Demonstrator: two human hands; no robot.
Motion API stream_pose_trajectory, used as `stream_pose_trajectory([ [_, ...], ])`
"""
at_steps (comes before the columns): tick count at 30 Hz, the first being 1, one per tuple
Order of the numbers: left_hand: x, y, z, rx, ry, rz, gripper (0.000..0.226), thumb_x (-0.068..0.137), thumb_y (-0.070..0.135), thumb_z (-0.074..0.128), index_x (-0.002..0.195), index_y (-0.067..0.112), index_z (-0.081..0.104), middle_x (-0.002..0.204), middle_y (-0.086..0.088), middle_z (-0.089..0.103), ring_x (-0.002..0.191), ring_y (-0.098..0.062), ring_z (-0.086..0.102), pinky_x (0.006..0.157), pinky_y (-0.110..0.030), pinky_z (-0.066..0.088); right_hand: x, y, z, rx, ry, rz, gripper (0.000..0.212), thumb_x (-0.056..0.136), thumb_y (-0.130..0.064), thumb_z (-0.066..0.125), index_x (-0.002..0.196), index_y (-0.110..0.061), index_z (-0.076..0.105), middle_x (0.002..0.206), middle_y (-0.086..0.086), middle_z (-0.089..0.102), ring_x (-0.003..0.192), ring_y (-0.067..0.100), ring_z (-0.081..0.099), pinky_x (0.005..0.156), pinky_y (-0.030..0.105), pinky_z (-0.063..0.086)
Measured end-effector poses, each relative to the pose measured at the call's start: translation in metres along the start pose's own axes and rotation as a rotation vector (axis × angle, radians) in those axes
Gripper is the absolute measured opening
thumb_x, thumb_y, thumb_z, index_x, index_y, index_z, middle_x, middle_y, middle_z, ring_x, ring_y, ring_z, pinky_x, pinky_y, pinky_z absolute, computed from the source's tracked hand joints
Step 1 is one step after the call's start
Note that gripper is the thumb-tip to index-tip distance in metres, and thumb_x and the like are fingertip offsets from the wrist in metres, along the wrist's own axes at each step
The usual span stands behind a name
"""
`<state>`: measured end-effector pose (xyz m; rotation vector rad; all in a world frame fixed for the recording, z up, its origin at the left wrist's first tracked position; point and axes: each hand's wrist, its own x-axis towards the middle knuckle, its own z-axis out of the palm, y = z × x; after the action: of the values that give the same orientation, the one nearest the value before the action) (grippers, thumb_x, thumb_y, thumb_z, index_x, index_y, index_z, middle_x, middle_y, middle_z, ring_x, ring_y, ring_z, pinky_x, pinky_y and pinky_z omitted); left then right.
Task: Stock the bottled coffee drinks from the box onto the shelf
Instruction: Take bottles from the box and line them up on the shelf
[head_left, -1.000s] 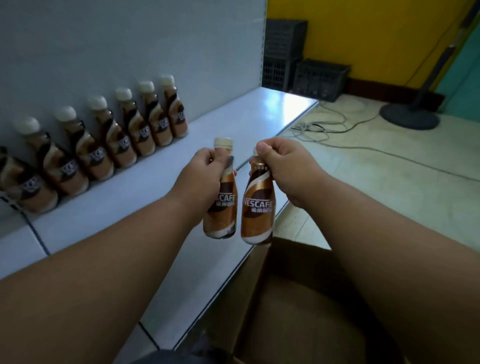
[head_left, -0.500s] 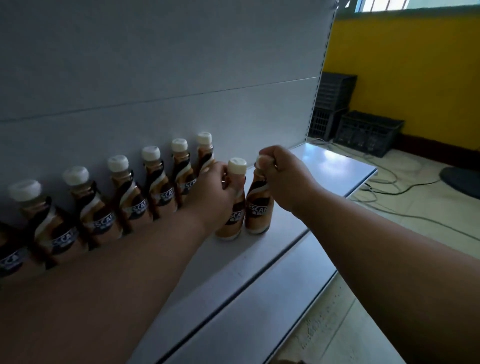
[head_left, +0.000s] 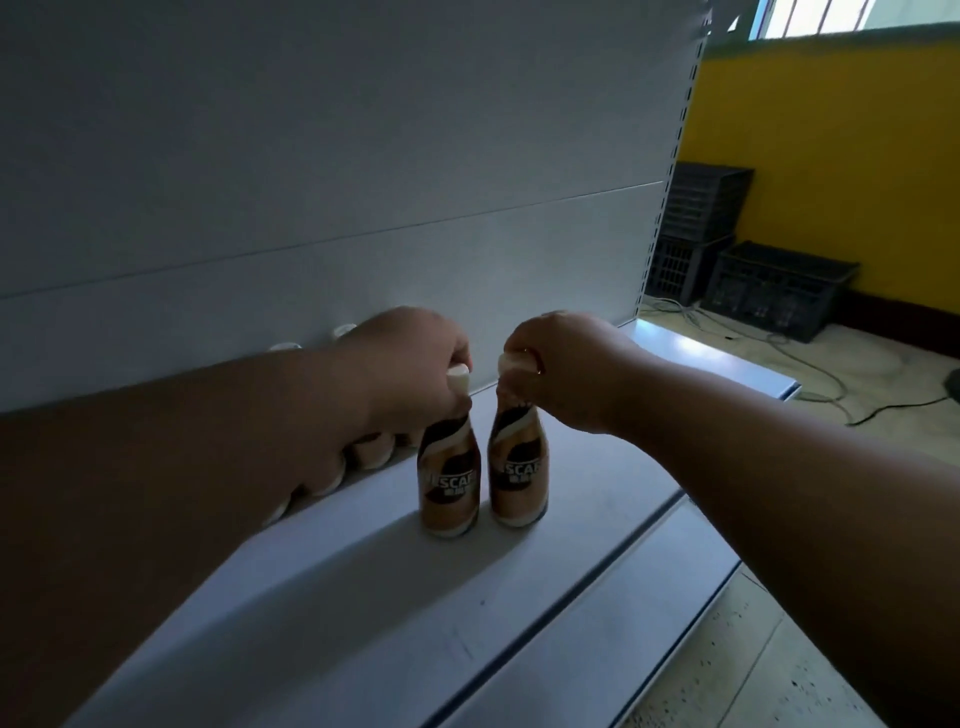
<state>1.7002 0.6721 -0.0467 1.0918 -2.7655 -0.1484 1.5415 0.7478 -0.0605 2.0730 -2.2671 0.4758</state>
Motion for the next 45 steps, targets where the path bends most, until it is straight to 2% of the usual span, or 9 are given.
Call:
stream_pose_trajectory([
  [5, 0.032, 0.007, -0.002, 0.083, 0.110, 0.010, 0.031, 0.082, 0.040, 0.065, 0.108, 0.023, 0.065, 0.099, 0.002, 0.064, 0.089, -0.019, 0.057, 0.070, -0.030, 0.045, 0.027, 0.020, -0.004, 0.004, 0.005, 0.030, 0.025, 0.094, -0.024, 0.052, 0.112, -0.012, 0.065, 0.106, 0.007, 0.067, 0.097, 0.025, 0.063, 0.083, 0.035, 0.051],
  [9, 0.065, 0.007, 0.003, 0.160, 0.211, 0.007, 0.028, 0.083, 0.040, 0.060, 0.105, 0.023, 0.065, 0.092, -0.001, 0.063, 0.084, -0.022, 0.055, 0.064, -0.032, 0.040, 0.055, 0.035, -0.003, 0.004, 0.080, 0.057, 0.028, 0.095, -0.021, 0.052, 0.119, -0.012, 0.063, 0.114, 0.007, 0.065, 0.104, 0.026, 0.061, 0.084, 0.033, 0.050],
  [16, 0.102, -0.006, 0.014, 0.256, 0.147, -0.028, 0.030, 0.088, 0.037, 0.061, 0.110, 0.018, 0.061, 0.103, -0.007, 0.063, 0.090, -0.027, 0.057, 0.072, -0.036, 0.048, 0.089, 0.044, 0.016, 0.035, 0.135, 0.084, 0.030, 0.095, -0.018, 0.051, 0.121, -0.011, 0.063, 0.117, 0.009, 0.065, 0.107, 0.028, 0.061, 0.087, 0.034, 0.050],
  [23, 0.113, -0.016, 0.021, 0.332, 0.143, -0.052, 0.020, 0.090, 0.032, 0.059, 0.094, 0.017, 0.047, 0.090, -0.005, 0.051, 0.083, -0.027, 0.050, 0.066, -0.034, 0.038, 0.118, 0.040, 0.035, 0.065, 0.115, 0.072, 0.030, 0.095, -0.016, 0.049, 0.121, -0.011, 0.063, 0.118, 0.009, 0.065, 0.108, 0.028, 0.061, 0.088, 0.035, 0.050],
  [27, 0.113, -0.020, 0.024, 0.349, 0.182, -0.052, 0.020, 0.091, 0.032, 0.056, 0.090, 0.021, 0.040, 0.081, -0.003, 0.045, 0.079, -0.026, 0.046, 0.065, -0.035, 0.036, 0.123, 0.047, 0.053, 0.237, 0.200, 0.149, 0.037, 0.093, -0.016, 0.055, 0.129, -0.019, 0.058, 0.124, 0.005, 0.063, 0.106, 0.025, 0.061, 0.075, 0.025, 0.047],
  [29, 0.113, -0.021, 0.026, 0.344, 0.215, -0.041, 0.014, 0.091, 0.030, 0.055, 0.092, 0.020, 0.045, 0.079, -0.003, 0.044, 0.079, -0.027, 0.048, 0.064, -0.035, 0.035, 0.119, 0.050, 0.065, 0.411, 0.253, 0.221, 0.046, 0.089, -0.024, 0.062, 0.135, -0.026, 0.051, 0.123, 0.002, 0.063, 0.103, 0.024, 0.063, 0.079, 0.031, 0.053],
  [32, 0.114, -0.018, 0.028, 0.419, 0.260, -0.013, 0.026, 0.090, 0.035, 0.060, 0.105, 0.015, 0.055, 0.102, -0.011, 0.052, 0.094, -0.031, 0.055, 0.067, -0.035, 0.036, 0.104, 0.055, 0.090, 0.497, 0.262, 0.339, 0.055, 0.086, -0.033, 0.066, 0.136, -0.025, 0.045, 0.121, 0.002, 0.063, 0.106, 0.025, 0.062, 0.086, 0.040, 0.053],
  [39, 0.121, -0.020, 0.029, 0.475, 0.233, 0.002, 0.032, 0.090, 0.035, 0.061, 0.110, 0.010, 0.058, 0.113, -0.016, 0.054, 0.105, -0.035, 0.056, 0.072, -0.034, 0.037, 0.091, 0.062, 0.126, 0.601, 0.200, 0.469, 0.035, 0.084, -0.040, 0.068, 0.116, -0.033, 0.054, 0.087, -0.008, 0.061, 0.083, 0.017, 0.059, 0.059, 0.026, 0.038],
  [45, 0.121, -0.021, 0.031, 0.471, 0.235, -0.004, 0.034, 0.090, 0.036, 0.061, 0.110, 0.009, 0.057, 0.112, -0.016, 0.053, 0.105, -0.035, 0.054, 0.073, -0.037, 0.040, 0.092, 0.062, 0.123, 0.598, 0.182, 0.467, 0.032, 0.084, -0.038, 0.068, 0.113, -0.033, 0.055, 0.093, -0.004, 0.067, 0.085, 0.021, 0.063, 0.063, 0.027, 0.044],
])
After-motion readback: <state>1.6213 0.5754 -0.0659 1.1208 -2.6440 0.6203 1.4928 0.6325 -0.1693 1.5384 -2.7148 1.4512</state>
